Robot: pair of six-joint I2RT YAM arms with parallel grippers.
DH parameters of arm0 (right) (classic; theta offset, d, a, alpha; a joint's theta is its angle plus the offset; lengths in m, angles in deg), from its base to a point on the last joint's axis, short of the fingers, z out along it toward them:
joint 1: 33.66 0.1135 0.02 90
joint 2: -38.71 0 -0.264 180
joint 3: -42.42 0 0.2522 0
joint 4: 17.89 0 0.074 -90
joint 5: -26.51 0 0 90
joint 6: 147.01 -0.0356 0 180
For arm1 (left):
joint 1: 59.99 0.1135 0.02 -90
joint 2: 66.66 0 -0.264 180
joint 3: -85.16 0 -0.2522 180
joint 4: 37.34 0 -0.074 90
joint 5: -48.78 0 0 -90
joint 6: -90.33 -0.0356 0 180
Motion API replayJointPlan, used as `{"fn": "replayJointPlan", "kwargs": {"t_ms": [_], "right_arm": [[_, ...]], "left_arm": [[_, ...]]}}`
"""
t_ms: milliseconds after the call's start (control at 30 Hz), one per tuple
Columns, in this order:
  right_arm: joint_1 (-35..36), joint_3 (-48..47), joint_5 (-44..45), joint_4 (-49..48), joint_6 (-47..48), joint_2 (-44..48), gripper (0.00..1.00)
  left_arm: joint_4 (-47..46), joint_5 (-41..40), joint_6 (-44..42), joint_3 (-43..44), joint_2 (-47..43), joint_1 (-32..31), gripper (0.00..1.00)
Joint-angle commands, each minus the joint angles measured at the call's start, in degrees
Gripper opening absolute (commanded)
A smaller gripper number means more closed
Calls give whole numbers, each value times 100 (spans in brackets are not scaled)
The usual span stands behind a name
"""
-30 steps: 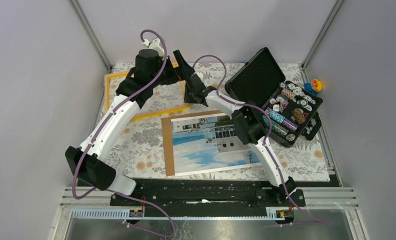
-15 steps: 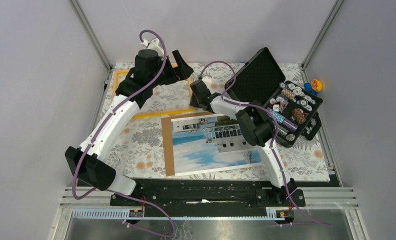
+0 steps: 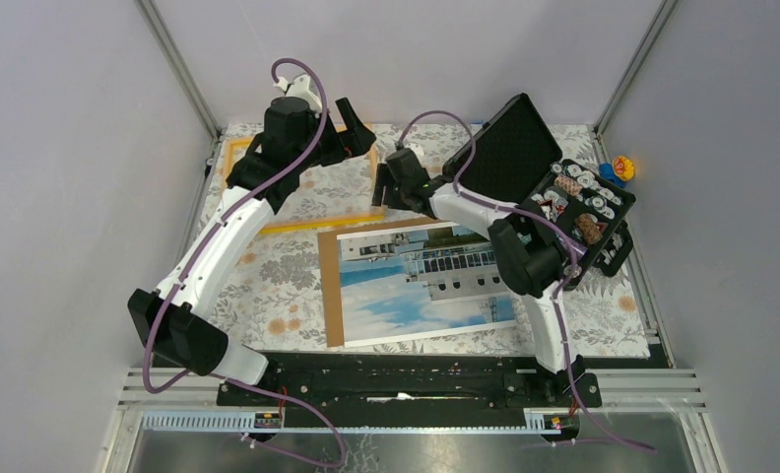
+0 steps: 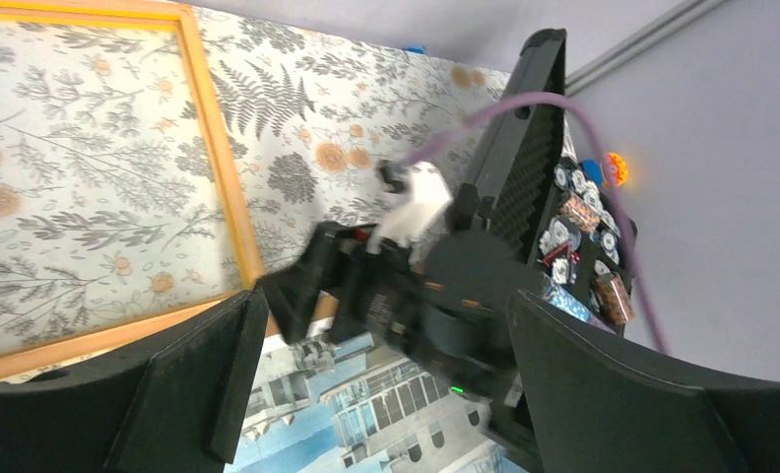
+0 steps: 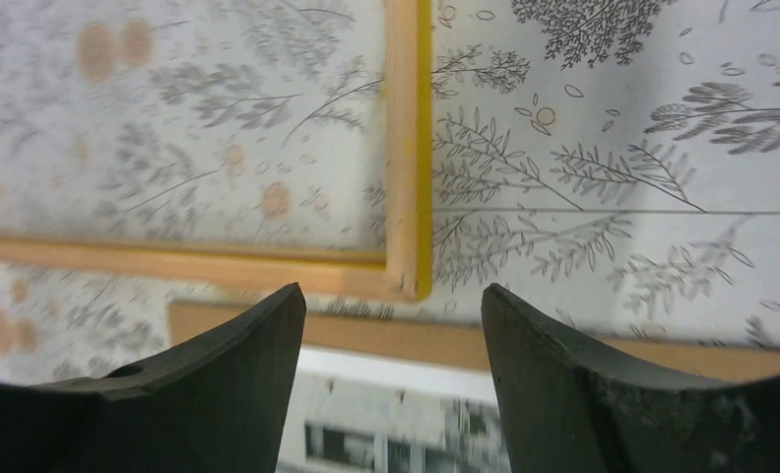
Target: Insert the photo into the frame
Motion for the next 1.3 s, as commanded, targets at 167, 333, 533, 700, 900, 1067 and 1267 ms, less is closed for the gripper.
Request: {"fn": "replayJointPlan", "kwargs": {"t_ms": [167, 333, 533, 700, 900, 1067, 1267], "right_arm": [[-373, 2118, -1123, 514, 1106, 2908, 79], [-792, 3631, -893, 1332, 1416, 4933, 79], [-1033, 5161, 19, 1670, 1004, 6809, 84], [-1571, 5798, -269, 1360, 552, 7026, 85], [-2285, 6324, -700, 934, 151, 6734, 83], [-2740, 6661, -1155, 623, 84, 6728, 82], [-2858, 6651, -1204, 434, 160, 6434, 82]], "left_arm": [[-162, -627, -153, 12, -470, 181, 99], [-299, -672, -66, -159, -498, 106, 99], [-291, -1078, -214, -150, -505, -616, 99], [-282, -1610, -303, -522, -442, -1387, 99], [-330, -1213, 506, -2071, -802, -1505, 99], [-474, -985, 820, -3068, -697, -1911, 99], [-562, -963, 1077, -3386, -279, -2387, 99]]}}
